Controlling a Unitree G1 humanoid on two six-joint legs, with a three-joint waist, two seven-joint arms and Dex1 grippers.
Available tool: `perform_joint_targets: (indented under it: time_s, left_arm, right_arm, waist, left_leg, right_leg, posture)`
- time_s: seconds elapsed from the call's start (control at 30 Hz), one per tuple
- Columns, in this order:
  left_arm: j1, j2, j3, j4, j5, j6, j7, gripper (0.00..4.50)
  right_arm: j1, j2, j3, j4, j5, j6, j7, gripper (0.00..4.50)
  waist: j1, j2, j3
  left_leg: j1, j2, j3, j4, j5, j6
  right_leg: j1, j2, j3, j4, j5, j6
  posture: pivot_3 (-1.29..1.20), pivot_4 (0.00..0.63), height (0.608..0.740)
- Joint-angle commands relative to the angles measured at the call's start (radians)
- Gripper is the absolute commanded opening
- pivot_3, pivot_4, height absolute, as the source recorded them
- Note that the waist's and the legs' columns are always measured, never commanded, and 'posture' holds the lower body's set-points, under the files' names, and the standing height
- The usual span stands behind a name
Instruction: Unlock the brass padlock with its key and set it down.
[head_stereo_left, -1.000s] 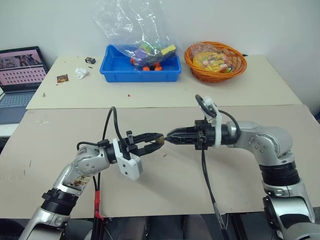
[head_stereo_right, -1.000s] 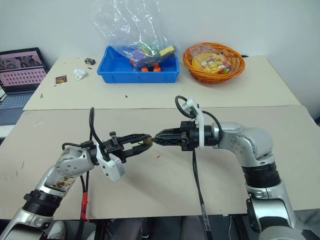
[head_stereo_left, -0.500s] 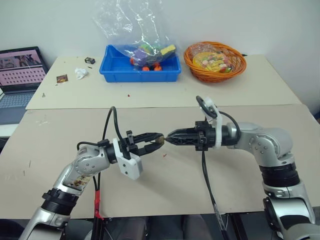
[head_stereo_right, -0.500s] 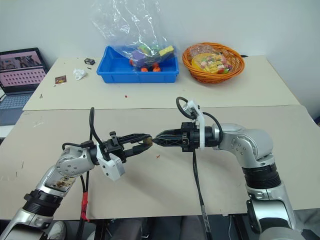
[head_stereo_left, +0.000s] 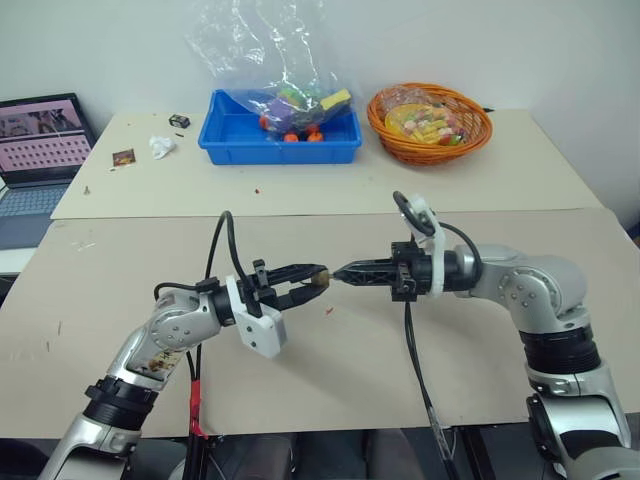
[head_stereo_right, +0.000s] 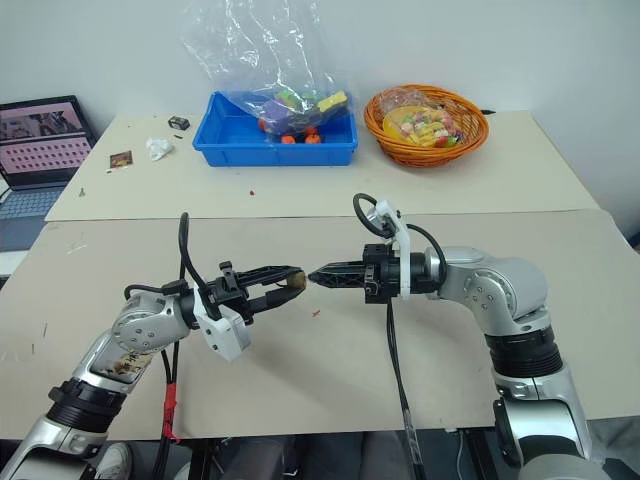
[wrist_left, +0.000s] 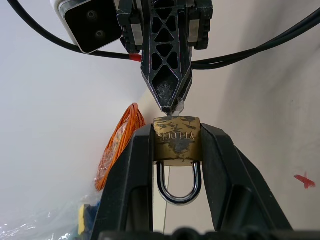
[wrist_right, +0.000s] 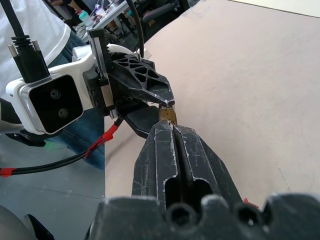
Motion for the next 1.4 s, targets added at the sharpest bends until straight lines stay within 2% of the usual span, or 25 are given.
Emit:
perform_joint_targets:
  time_s: [0.03, 0.13, 0.23, 0.33, 0.47, 0.63, 0.9, 1.1, 1.17, 1.4]
  left_arm:
    - [-0.015, -0.002, 0.017, -0.035, -0.020, -0.005, 0.015, 0.84]
    - [-0.015, -0.002, 0.018, -0.036, -0.019, -0.007, 0.016, 0.84]
    - [-0.017, -0.003, 0.018, -0.036, -0.016, -0.006, 0.017, 0.84]
    - [-0.015, -0.003, 0.019, -0.036, -0.015, -0.007, 0.018, 0.84]
    - [-0.011, -0.005, 0.021, -0.040, -0.014, -0.007, 0.019, 0.84]
    - [-0.003, -0.008, 0.025, -0.051, -0.010, -0.002, 0.019, 0.84]
    - [0.003, -0.008, 0.028, -0.076, -0.013, 0.021, 0.015, 0.84]
    - [0.002, -0.005, 0.028, -0.080, -0.016, 0.029, 0.014, 0.84]
    - [0.000, -0.005, 0.027, -0.080, -0.017, 0.030, 0.013, 0.84]
    - [-0.008, -0.006, 0.023, -0.080, -0.019, 0.033, 0.011, 0.84]
  right_arm:
    - [0.002, -0.001, -0.029, -0.037, 0.031, 0.005, 0.005, 0.03]
    - [0.001, 0.004, -0.026, -0.039, 0.034, 0.021, -0.009, 0.03]
    - [-0.025, 0.046, -0.072, 0.002, 0.119, 0.144, -0.073, 0.03]
    - [-0.049, 0.108, -0.145, 0.076, 0.227, 0.335, -0.162, 0.03]
    - [-0.105, 0.234, -0.319, 0.247, 0.311, 0.512, -0.339, 0.03]
    - [-0.130, 0.269, -0.374, 0.372, 0.441, 0.539, -0.519, 0.03]
    - [-0.074, 0.275, -0.353, 0.217, 0.400, 0.501, -0.612, 0.03]
    - [-0.066, 0.257, -0.344, 0.171, 0.373, 0.461, -0.607, 1.80]
    - [-0.062, 0.244, -0.338, 0.160, 0.362, 0.443, -0.588, 2.56]
    - [-0.051, 0.182, -0.331, 0.153, 0.333, 0.390, -0.503, 2.56]
  waist:
    - [0.000, 0.000, 0.000]
    - [0.000, 0.000, 0.000]
    - [0.000, 0.000, 0.000]
    - [-0.001, 0.000, 0.000]
    - [-0.002, 0.001, -0.001]
    - [-0.003, 0.002, -0.001]
    - [-0.004, 0.002, -0.001]
    - [-0.007, 0.002, -0.001]
    - [-0.007, 0.002, -0.001]
    - [-0.005, 0.002, -0.001]
  left_leg:
    - [0.000, 0.000, 0.000, 0.000, 0.000, 0.000]
    - [0.000, 0.000, 0.000, 0.000, 0.000, 0.000]
    - [0.000, 0.000, 0.000, 0.000, 0.000, 0.000]
    - [0.000, 0.000, 0.000, 0.000, 0.000, 0.000]
    - [0.000, 0.001, 0.000, 0.000, 0.000, 0.000]
    - [0.000, 0.001, 0.002, 0.000, 0.000, 0.000]
    - [0.000, 0.001, 0.003, 0.000, 0.000, 0.000]
    - [0.000, 0.001, 0.004, 0.000, 0.000, 0.000]
    - [0.000, 0.001, 0.004, 0.000, 0.000, 0.000]
    - [0.000, 0.001, 0.004, 0.000, 0.000, 0.000]
  right_leg:
    - [0.000, 0.000, 0.000, 0.000, 0.000, 0.000]
    - [0.000, 0.000, 0.000, 0.000, 0.000, 0.000]
    - [0.000, 0.000, 0.000, 0.000, 0.000, 0.000]
    - [0.000, 0.000, 0.000, 0.000, 0.000, 0.000]
    - [0.000, 0.000, 0.001, 0.001, 0.001, -0.001]
    - [-0.001, 0.001, 0.002, 0.005, 0.001, -0.002]
    - [-0.002, 0.001, 0.002, 0.007, 0.001, -0.002]
    - [-0.002, 0.001, 0.002, 0.008, 0.001, -0.002]
    - [-0.002, 0.001, 0.002, 0.008, 0.001, -0.002]
    - [-0.002, 0.001, 0.002, 0.008, 0.001, -0.002]
  posture:
    - [0.00, 0.150, 0.740]
    - [0.00, 0.150, 0.740]
    - [0.00, 0.150, 0.740]
    - [0.00, 0.150, 0.740]
    - [0.00, 0.150, 0.740]
    - [0.00, 0.150, 0.740]
    - [0.00, 0.150, 0.740]
    - [0.00, 0.150, 0.740]
    - [0.00, 0.150, 0.740]
    - [0.00, 0.150, 0.740]
